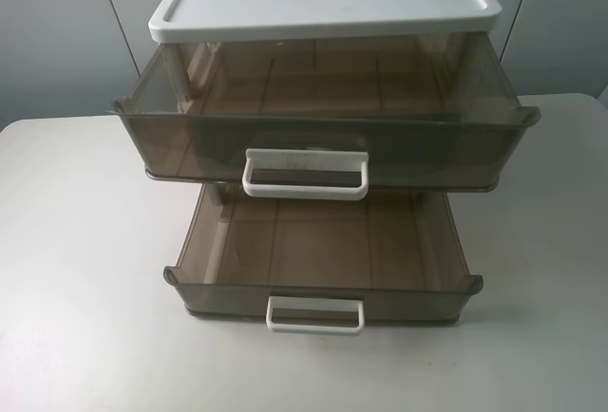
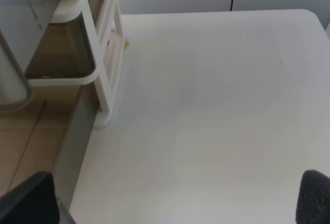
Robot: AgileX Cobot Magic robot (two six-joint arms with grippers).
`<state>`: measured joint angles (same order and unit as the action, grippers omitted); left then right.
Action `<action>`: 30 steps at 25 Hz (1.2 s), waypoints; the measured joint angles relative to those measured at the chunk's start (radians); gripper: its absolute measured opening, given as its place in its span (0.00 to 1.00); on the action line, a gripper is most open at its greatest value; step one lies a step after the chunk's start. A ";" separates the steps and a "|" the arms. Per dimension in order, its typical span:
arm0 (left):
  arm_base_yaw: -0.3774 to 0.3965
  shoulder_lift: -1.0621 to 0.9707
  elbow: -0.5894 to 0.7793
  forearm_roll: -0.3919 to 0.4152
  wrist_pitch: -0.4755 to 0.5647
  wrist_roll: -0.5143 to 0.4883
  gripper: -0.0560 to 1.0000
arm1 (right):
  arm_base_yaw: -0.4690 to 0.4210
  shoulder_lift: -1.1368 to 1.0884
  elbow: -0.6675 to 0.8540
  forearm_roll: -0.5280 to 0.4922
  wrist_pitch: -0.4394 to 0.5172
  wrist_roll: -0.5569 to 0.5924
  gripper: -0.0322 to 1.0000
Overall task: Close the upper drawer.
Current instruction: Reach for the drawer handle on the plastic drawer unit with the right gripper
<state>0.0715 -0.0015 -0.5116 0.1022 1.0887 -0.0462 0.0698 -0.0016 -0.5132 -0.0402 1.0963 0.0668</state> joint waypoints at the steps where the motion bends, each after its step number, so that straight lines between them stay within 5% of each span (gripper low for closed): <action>1: 0.000 0.000 0.000 0.000 0.000 0.000 0.75 | 0.000 0.000 0.000 0.000 0.000 0.000 0.71; 8: 0.000 0.000 0.000 0.000 0.000 0.000 0.75 | 0.000 0.000 -0.012 0.047 -0.002 0.022 0.71; 19: 0.000 0.000 0.000 0.000 0.000 0.000 0.75 | 0.000 0.394 -0.302 0.114 -0.215 0.008 0.71; 25: 0.000 0.000 0.000 0.000 0.000 0.000 0.75 | 0.012 0.629 -0.450 0.211 -0.316 -0.184 0.71; 30: 0.000 0.000 0.000 0.000 0.000 0.000 0.75 | 0.202 0.790 -0.505 0.218 -0.335 -0.326 0.71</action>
<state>0.0715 -0.0015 -0.5116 0.1022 1.0887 -0.0462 0.2723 0.7883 -1.0186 0.1776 0.7617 -0.2591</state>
